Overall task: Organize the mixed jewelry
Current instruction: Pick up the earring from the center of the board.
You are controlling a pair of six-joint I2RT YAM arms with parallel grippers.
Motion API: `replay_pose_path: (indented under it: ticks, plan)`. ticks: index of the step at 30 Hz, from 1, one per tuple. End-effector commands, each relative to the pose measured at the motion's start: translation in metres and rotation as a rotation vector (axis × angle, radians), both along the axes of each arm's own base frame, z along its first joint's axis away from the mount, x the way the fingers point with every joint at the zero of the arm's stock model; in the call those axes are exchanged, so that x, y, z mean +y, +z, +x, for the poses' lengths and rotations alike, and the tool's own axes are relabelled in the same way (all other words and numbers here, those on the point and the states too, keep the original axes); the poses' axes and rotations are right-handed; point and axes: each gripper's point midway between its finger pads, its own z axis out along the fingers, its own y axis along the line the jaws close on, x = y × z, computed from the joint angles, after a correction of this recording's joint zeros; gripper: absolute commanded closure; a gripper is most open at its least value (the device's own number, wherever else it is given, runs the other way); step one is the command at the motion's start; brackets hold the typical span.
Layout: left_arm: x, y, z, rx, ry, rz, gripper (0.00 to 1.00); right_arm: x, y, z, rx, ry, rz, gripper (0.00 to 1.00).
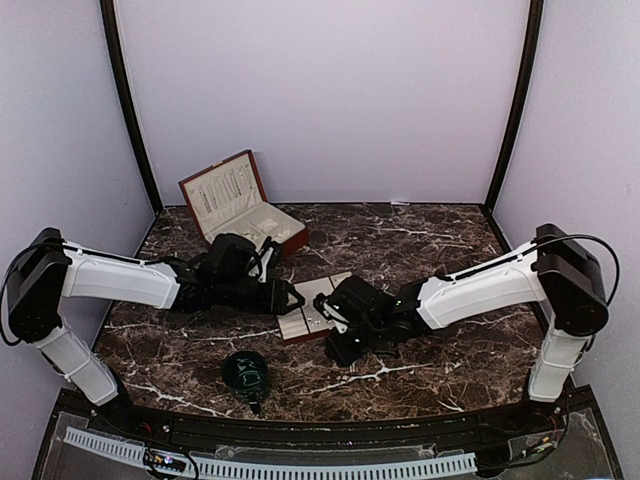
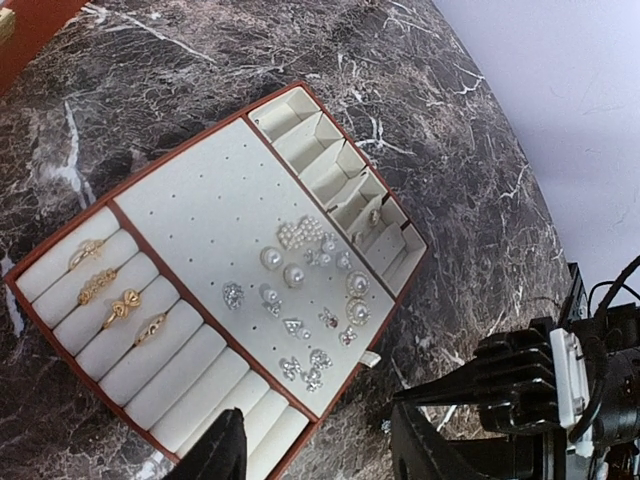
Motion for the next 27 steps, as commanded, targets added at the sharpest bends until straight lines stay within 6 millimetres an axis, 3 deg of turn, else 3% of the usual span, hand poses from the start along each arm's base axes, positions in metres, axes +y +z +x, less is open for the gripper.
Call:
replay_pose_path:
  ticks: [1, 9, 14, 17, 20, 23, 27]
  plan:
    - [0.002, 0.012, -0.003, -0.026, 0.004, -0.019, 0.49, 0.008, -0.002, 0.0, -0.021, 0.014, -0.026, 0.72]
    - [0.003, 0.013, -0.003, -0.026, 0.006, -0.022, 0.49, 0.007, -0.01, 0.001, -0.023, 0.003, -0.061, 0.83]
    - [0.003, 0.015, -0.003, -0.031, 0.006, -0.027, 0.49, 0.007, -0.009, 0.002, -0.025, -0.001, -0.058, 0.99]
    - [0.003, 0.02, -0.002, -0.04, 0.012, -0.036, 0.5, 0.008, -0.003, 0.003, -0.028, -0.018, -0.04, 1.0]
    - [0.004, 0.034, -0.002, -0.066, 0.019, -0.073, 0.49, 0.008, 0.017, 0.01, -0.056, -0.054, 0.02, 1.0]
    - [0.001, 0.06, -0.003, -0.131, 0.01, -0.152, 0.46, 0.01, 0.047, 0.02, -0.052, -0.085, 0.135, 1.0]
    - [-0.003, 0.103, -0.012, -0.222, -0.042, -0.286, 0.36, 0.018, 0.107, 0.031, -0.04, -0.084, 0.403, 1.0]
